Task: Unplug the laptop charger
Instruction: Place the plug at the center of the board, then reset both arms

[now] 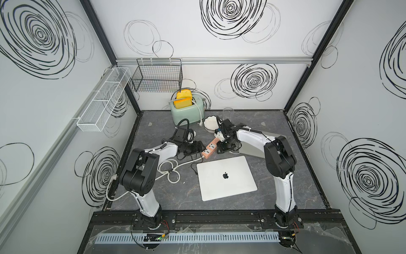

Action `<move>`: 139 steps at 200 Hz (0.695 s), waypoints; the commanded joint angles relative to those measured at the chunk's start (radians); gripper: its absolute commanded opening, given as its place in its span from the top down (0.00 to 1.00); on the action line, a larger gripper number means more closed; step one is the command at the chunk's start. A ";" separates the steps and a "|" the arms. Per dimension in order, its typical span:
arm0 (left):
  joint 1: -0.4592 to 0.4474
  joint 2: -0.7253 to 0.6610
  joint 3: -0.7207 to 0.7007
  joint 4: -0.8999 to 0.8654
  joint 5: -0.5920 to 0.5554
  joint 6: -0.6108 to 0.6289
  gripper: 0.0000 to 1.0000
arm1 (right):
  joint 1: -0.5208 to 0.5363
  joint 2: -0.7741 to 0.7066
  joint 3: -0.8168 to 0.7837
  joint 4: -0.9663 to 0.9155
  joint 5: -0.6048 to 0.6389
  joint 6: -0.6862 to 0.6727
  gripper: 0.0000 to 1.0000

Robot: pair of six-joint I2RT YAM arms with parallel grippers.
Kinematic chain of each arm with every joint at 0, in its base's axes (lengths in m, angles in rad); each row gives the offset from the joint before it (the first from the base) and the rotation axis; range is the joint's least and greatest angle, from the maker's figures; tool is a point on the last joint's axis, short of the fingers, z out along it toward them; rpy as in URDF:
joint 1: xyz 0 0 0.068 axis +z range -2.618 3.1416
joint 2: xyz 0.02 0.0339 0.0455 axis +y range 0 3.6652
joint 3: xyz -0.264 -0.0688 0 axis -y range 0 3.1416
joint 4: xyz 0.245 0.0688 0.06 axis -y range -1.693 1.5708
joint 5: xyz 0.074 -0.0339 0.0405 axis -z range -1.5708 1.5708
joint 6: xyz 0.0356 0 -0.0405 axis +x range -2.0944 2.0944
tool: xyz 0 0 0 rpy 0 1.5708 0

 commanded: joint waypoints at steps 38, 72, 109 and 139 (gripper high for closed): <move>-0.030 -0.206 0.095 -0.167 -0.208 0.112 0.06 | -0.016 -0.019 0.033 -0.019 0.023 -0.020 0.36; -0.018 -0.270 0.147 -0.218 -0.310 0.111 0.02 | -0.037 -0.028 0.107 -0.061 0.016 -0.036 0.26; 0.025 -0.327 0.180 -0.247 -0.236 0.126 0.03 | -0.057 -0.177 0.109 0.032 0.052 -0.038 0.05; 0.092 -0.347 0.184 -0.297 -0.234 0.150 0.02 | -0.133 -0.347 -0.001 0.157 0.022 0.007 0.01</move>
